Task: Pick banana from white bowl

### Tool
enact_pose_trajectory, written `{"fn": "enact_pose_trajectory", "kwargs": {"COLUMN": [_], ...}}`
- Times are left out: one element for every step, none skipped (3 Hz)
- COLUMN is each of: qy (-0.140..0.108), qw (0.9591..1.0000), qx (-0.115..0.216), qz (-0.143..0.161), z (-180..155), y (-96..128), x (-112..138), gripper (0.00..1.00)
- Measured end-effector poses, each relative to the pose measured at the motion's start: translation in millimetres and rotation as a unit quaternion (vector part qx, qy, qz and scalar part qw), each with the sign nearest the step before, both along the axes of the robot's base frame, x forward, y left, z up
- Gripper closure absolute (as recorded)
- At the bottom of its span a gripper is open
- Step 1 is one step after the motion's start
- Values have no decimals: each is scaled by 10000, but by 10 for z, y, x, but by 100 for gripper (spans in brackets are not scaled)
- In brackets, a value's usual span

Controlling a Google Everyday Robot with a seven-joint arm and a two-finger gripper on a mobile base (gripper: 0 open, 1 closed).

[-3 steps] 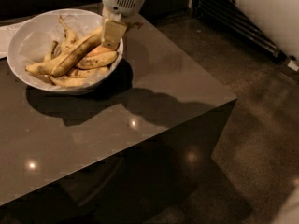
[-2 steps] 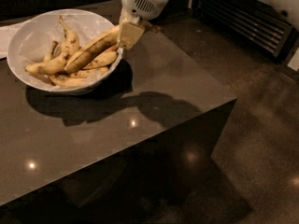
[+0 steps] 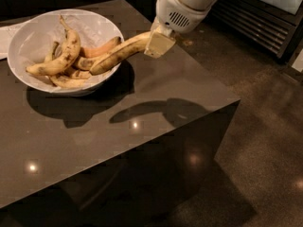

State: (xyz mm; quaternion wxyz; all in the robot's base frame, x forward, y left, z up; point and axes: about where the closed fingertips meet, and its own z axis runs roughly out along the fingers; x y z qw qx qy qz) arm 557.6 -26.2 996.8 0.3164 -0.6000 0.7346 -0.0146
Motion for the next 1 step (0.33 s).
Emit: {"fn": "enact_pose_trajectory", "kwargs": {"qy": [0], "qw": [10000], "qx": [0], "qz": [0], "z": [0], "y": [0], "x": [0], "gripper": [100]}}
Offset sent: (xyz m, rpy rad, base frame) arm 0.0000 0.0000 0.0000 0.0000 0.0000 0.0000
